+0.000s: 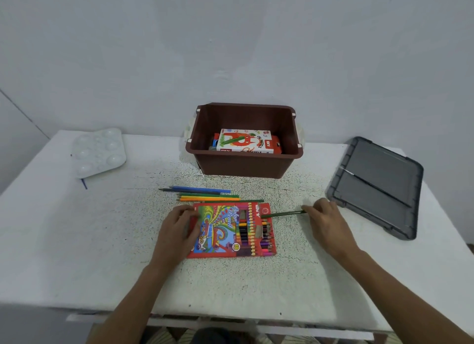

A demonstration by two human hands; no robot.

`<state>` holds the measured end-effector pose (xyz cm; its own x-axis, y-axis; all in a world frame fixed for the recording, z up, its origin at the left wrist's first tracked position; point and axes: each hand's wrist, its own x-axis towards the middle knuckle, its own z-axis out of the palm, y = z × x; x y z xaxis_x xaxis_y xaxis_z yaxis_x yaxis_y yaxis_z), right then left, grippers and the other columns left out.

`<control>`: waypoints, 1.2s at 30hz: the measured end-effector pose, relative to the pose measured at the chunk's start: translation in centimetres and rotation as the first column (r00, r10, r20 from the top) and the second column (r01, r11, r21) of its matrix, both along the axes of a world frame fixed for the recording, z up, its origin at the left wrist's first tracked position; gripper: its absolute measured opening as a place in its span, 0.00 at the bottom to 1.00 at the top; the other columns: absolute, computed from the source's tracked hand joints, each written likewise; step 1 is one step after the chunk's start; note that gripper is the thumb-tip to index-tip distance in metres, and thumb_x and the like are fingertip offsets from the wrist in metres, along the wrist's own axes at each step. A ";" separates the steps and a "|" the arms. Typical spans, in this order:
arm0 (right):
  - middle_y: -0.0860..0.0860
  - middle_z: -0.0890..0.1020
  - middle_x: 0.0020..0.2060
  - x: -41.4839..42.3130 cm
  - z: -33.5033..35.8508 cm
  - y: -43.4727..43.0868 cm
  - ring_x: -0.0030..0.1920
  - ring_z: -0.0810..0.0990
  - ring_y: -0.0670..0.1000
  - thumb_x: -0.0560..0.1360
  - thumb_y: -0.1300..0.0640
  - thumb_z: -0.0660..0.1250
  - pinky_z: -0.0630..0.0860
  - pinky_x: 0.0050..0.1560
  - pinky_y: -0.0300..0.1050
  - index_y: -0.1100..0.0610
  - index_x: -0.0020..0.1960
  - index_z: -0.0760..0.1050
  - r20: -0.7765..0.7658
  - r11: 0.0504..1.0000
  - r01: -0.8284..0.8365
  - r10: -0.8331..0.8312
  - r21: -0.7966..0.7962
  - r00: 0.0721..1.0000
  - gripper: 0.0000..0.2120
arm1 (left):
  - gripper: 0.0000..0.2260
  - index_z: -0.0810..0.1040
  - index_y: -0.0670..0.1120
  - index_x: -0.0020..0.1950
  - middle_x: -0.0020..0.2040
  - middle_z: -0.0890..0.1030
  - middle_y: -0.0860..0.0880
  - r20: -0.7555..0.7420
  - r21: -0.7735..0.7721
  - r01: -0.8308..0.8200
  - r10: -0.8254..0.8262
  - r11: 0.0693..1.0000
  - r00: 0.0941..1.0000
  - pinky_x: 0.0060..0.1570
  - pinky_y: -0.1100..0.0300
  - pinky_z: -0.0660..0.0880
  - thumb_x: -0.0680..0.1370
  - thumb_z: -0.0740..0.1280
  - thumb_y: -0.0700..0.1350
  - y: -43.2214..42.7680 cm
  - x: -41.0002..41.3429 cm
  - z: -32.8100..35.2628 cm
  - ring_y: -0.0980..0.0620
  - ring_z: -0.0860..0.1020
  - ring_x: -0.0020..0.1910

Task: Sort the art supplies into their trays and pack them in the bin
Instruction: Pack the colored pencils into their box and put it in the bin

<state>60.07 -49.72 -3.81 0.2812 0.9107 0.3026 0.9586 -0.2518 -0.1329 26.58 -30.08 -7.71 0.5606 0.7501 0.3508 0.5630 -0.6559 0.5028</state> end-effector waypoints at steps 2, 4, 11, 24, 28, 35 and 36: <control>0.55 0.76 0.42 -1.3 -0.3 0.7 0.39 0.71 0.52 0.69 0.66 0.77 0.66 0.35 0.39 0.63 0.55 0.80 -0.045 0.999 -0.044 0.044 0.000 0.998 0.16 | 0.11 0.79 0.43 0.55 0.58 0.78 0.47 -0.004 0.016 0.006 -0.006 1.000 1.000 0.48 0.61 0.78 0.76 0.72 0.47 0.1 0.0 -0.2 0.55 0.77 0.53; 0.54 0.76 0.44 -2.5 -0.7 1.3 0.41 0.73 0.52 0.71 0.64 0.75 0.68 0.36 0.39 0.62 0.54 0.79 -0.101 0.997 -0.071 0.071 -0.003 0.992 0.13 | 0.12 0.79 0.43 0.56 0.58 0.78 0.47 -0.007 0.030 0.008 -0.008 1.000 1.000 0.49 0.59 0.78 0.75 0.73 0.45 0.1 0.1 -0.4 0.54 0.77 0.54; 0.52 0.77 0.41 -6.1 -0.6 3.5 0.40 0.74 0.50 0.70 0.59 0.77 0.68 0.34 0.38 0.58 0.52 0.82 -0.188 0.989 -0.121 0.135 0.084 0.973 0.12 | 0.15 0.77 0.45 0.58 0.59 0.78 0.47 -0.002 0.027 -0.030 0.030 0.999 1.000 0.52 0.57 0.77 0.74 0.72 0.48 0.0 0.1 -0.4 0.52 0.77 0.56; 0.52 0.77 0.52 -7.8 -2.5 2.9 0.50 0.71 0.49 0.78 0.56 0.57 0.67 0.51 0.38 0.60 0.65 0.76 -0.296 0.984 -0.116 0.152 0.136 0.943 0.19 | 0.16 0.76 0.47 0.57 0.57 0.79 0.50 -0.021 0.000 -0.068 0.068 0.998 0.997 0.50 0.55 0.78 0.76 0.64 0.56 -0.2 0.2 -0.1 0.54 0.77 0.52; 0.53 0.77 0.52 -7.8 -2.6 3.0 0.50 0.72 0.50 0.73 0.67 0.70 0.70 0.51 0.40 0.60 0.64 0.76 -0.294 0.982 -0.113 0.154 0.153 0.943 0.19 | 0.11 0.77 0.46 0.56 0.54 0.81 0.50 0.004 -0.076 -0.139 0.140 0.987 0.990 0.49 0.56 0.79 0.79 0.67 0.51 0.1 0.6 0.2 0.54 0.78 0.49; 0.52 0.77 0.52 -7.7 -3.1 3.1 0.50 0.72 0.50 0.76 0.66 0.66 0.72 0.50 0.41 0.59 0.63 0.74 -0.296 0.977 -0.124 0.172 0.173 0.940 0.16 | 0.08 0.81 0.41 0.55 0.53 0.82 0.43 -0.120 0.086 -0.205 0.214 0.975 0.969 0.47 0.50 0.78 0.77 0.70 0.40 3.9 0.7 1.8 0.45 0.80 0.48; 0.52 0.77 0.52 -7.7 -3.1 3.2 0.50 0.72 0.50 0.76 0.66 0.66 0.72 0.50 0.41 0.59 0.63 0.74 -0.300 0.978 -0.123 0.171 0.171 0.939 0.16 | 0.08 0.81 0.41 0.56 0.53 0.82 0.42 -0.151 0.110 -0.200 0.215 0.974 0.965 0.47 0.49 0.77 0.77 0.70 0.39 4.8 0.6 2.0 0.44 0.80 0.49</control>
<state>52.41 -46.57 -6.91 0.2493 0.9009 0.3553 0.8880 -0.0662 -0.4551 27.13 -25.26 -5.72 0.4506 0.8245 0.3423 0.7601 -0.5555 0.3372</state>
